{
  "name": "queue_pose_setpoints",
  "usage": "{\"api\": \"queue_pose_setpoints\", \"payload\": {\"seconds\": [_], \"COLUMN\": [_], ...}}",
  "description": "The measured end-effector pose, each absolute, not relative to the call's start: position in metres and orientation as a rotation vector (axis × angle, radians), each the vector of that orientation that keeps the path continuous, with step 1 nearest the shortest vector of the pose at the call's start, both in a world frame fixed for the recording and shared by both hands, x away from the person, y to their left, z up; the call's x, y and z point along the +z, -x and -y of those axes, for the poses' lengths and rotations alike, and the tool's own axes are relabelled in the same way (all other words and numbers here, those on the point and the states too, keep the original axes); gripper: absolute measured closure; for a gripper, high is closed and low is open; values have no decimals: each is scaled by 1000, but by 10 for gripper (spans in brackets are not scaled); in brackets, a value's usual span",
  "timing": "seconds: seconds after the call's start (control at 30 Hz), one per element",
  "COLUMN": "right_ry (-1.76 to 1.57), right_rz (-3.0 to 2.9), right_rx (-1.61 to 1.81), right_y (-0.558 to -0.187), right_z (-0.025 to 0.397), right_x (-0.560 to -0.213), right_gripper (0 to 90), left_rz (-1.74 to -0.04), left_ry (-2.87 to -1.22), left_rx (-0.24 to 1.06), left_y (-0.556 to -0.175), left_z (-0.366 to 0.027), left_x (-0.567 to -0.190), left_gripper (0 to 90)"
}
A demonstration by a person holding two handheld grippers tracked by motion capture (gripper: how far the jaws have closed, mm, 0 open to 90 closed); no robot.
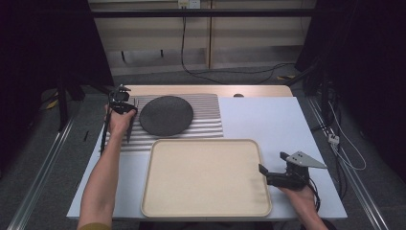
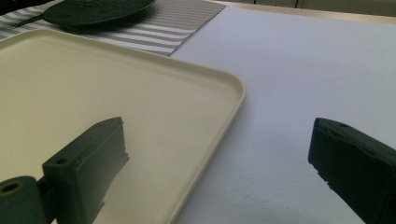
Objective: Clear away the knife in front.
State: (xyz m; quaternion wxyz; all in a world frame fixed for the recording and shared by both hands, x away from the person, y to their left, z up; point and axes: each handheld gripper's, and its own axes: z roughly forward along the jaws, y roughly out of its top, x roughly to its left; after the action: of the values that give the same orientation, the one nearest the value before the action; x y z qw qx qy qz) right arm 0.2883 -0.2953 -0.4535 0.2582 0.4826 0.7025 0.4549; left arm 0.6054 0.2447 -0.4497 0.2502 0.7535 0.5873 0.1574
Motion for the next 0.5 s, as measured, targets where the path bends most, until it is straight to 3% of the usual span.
{"api": "queue_pose_setpoints", "payload": {"seconds": [0.17, 0.5], "right_ry": [-1308, -1309], "right_rz": [-1905, -1907], "right_rx": [1234, 1234], "right_y": [-288, -288], "right_z": [296, 295], "right_x": [-453, -454], "right_gripper": [42, 42], "left_rz": [-1605, -1606], "left_ry": [-2047, -2078], "left_rx": [414, 390], "left_y": [-605, -603], "left_z": [-245, -245], "left_x": [-449, -447], "left_gripper": [793, 801]}}
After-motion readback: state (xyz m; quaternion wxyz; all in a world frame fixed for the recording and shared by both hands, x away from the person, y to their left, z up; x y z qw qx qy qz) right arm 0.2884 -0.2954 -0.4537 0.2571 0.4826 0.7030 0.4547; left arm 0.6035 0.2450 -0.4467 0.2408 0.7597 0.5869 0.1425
